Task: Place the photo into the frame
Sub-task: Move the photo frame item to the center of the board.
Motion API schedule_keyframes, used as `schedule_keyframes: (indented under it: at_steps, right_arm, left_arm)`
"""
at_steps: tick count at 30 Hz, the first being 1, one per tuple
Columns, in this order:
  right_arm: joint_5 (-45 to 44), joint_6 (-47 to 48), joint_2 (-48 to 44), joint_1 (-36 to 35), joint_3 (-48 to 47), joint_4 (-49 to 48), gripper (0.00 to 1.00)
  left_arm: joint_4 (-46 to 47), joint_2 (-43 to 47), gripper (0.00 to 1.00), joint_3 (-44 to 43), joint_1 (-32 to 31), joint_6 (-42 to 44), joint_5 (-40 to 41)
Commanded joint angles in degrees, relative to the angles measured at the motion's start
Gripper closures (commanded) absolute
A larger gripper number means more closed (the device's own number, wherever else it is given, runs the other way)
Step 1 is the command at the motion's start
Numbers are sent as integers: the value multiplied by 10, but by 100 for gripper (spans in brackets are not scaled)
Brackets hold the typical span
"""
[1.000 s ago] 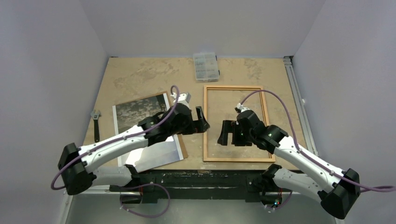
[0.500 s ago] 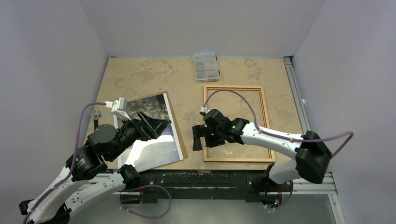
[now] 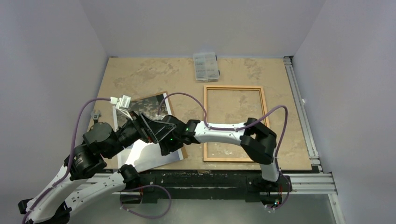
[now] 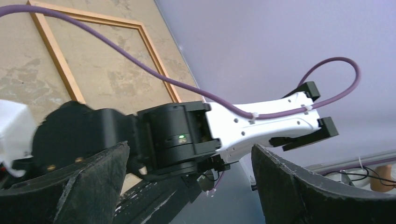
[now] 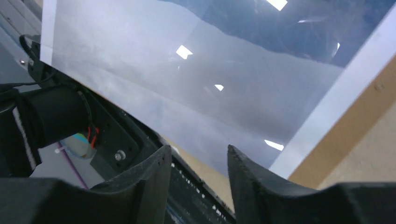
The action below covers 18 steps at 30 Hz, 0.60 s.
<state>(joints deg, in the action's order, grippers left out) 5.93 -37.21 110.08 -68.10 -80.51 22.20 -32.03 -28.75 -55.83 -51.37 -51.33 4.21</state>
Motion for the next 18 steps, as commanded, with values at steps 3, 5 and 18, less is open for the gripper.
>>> schedule_keyframes:
  at_steps: [3,5,18]
  right_arm:
    - [15,9,87,-29,-91,-1,69]
    - [7,11,112,-40,-110,14,81]
    - [-204,-34,132,-43,-88,153,100]
  left_arm:
    - [39,-16,0,-26,3,14,-35]
    - [36,-20,0,-27,3,14,-34]
    - [-16,-36,0,-38,3,11,3]
